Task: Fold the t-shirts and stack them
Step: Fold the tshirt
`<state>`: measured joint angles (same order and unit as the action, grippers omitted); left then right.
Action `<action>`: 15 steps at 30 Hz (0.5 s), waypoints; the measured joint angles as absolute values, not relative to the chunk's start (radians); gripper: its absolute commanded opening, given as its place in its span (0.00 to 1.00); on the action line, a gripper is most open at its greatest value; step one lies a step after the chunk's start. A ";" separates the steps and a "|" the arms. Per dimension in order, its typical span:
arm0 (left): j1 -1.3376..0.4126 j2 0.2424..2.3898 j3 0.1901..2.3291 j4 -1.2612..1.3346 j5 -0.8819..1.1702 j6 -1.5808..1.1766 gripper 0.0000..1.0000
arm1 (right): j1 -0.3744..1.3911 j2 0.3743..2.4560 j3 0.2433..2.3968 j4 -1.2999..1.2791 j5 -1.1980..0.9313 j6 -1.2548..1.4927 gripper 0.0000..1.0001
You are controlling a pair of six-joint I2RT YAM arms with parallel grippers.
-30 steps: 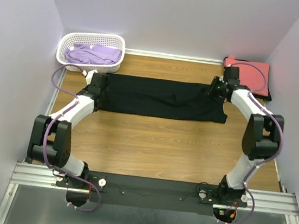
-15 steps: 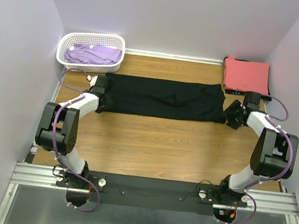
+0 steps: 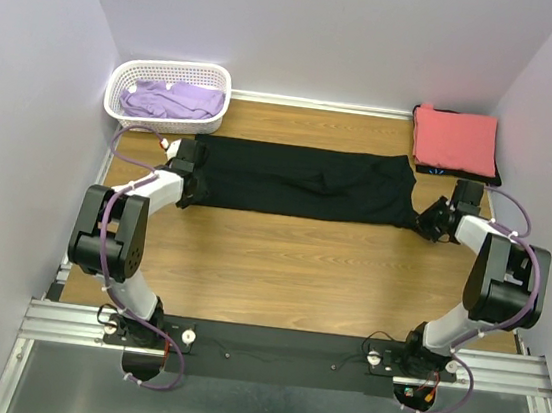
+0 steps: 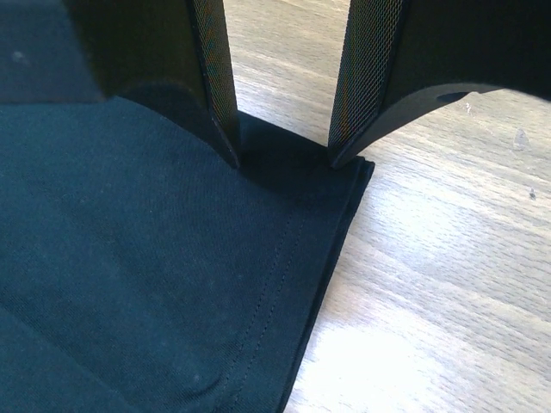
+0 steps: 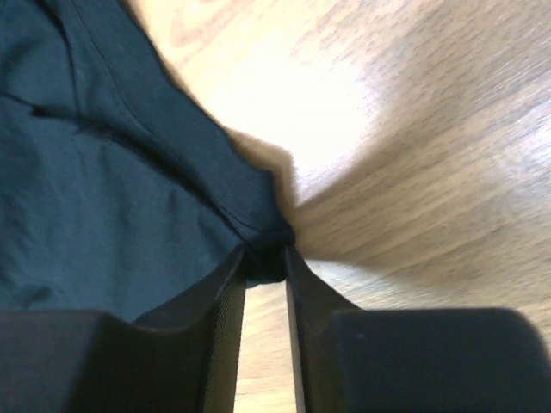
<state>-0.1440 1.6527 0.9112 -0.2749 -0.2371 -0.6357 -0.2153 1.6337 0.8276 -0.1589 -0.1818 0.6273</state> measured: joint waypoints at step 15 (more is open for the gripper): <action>-0.139 1.654 0.906 -0.272 -0.263 -0.642 0.53 | -0.283 1.559 0.789 -0.189 -0.165 0.605 0.00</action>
<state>-0.1387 1.6535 0.9062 -0.2722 -0.2630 -0.6418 -0.2829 1.5585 0.7895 -0.1886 -0.1654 0.6052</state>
